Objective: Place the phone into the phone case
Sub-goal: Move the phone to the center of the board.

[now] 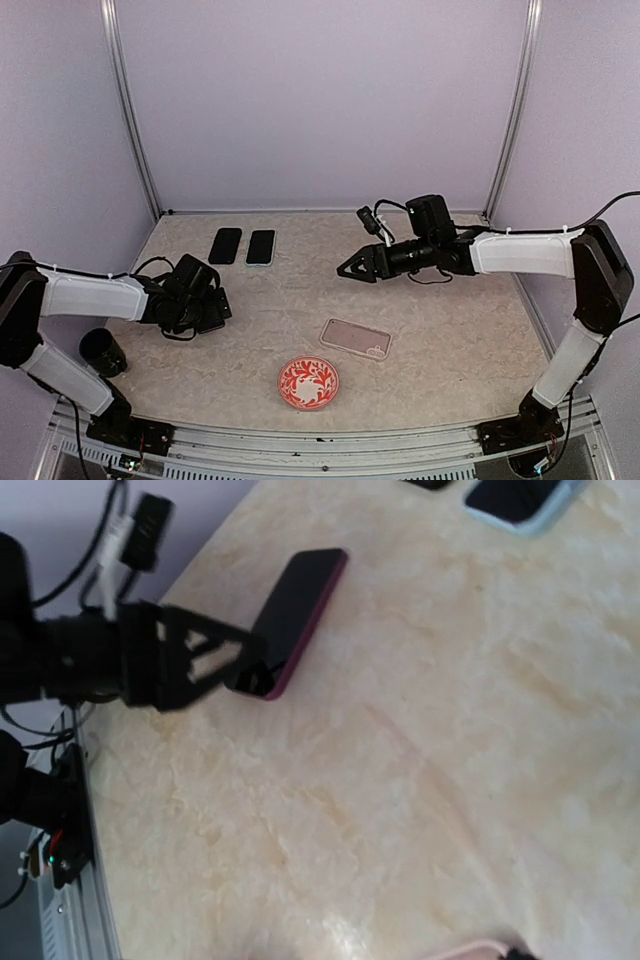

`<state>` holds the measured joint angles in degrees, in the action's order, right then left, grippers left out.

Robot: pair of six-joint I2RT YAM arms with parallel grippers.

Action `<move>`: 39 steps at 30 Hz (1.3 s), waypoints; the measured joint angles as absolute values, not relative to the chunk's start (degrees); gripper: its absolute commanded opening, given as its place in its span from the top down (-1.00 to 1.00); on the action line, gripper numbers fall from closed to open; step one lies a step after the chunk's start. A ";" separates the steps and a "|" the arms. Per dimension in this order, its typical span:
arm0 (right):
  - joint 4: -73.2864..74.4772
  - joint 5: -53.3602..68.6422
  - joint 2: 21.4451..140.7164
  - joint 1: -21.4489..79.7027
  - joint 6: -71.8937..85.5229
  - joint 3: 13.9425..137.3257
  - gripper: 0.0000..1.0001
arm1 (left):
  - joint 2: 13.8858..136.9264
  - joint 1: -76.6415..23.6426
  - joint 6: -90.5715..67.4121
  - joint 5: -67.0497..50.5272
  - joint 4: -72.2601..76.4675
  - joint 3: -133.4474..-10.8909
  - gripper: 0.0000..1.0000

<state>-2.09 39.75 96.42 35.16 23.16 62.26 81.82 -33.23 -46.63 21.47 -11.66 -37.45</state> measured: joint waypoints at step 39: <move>-3.18 32.58 110.85 41.52 6.96 75.50 -0.64 | 93.97 -39.03 -47.88 18.61 0.93 -42.63 -0.98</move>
<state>-3.18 32.58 110.85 41.52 6.96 75.50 93.97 -39.03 -47.88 18.61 0.93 -42.63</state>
